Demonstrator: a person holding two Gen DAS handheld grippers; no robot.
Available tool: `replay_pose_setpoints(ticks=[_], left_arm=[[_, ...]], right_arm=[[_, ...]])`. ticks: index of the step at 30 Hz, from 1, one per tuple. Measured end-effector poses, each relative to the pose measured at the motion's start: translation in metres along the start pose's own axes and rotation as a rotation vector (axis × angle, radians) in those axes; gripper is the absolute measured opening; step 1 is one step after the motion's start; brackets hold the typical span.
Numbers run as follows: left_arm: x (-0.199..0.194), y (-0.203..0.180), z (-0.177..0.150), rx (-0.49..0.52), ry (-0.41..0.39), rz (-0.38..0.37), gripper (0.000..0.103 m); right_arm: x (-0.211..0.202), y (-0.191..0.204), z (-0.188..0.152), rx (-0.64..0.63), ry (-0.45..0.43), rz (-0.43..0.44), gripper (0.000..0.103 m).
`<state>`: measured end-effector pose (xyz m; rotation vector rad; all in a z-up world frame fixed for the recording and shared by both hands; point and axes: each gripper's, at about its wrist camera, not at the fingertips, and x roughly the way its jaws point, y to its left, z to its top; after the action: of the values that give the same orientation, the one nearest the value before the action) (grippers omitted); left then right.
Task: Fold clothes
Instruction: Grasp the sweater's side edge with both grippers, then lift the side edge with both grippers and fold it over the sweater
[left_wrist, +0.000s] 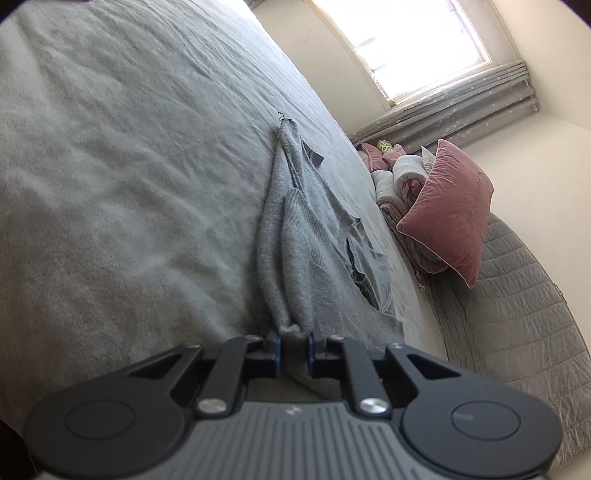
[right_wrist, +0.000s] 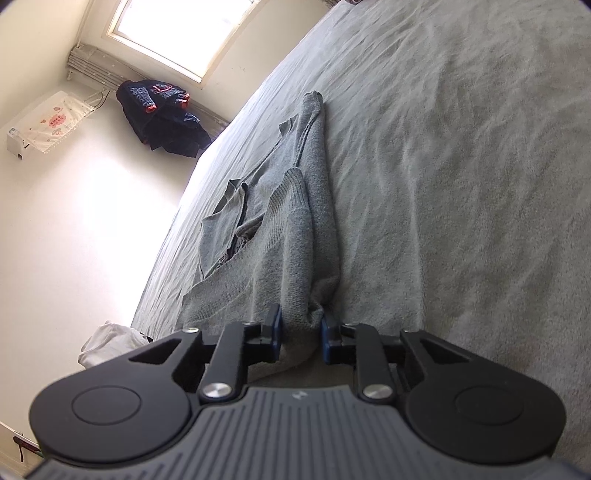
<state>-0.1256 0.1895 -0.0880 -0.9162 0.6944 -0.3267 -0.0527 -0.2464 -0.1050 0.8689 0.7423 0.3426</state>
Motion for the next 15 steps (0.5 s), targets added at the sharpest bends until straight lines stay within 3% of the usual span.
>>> replay_pose_setpoints(ticks=[15], left_arm=[[-0.003,-0.005,0.009,-0.186,0.03,-0.076,0.011]], right_arm=[[-0.009,0.013,0.022,0.222,0.029,0.092,0.02]])
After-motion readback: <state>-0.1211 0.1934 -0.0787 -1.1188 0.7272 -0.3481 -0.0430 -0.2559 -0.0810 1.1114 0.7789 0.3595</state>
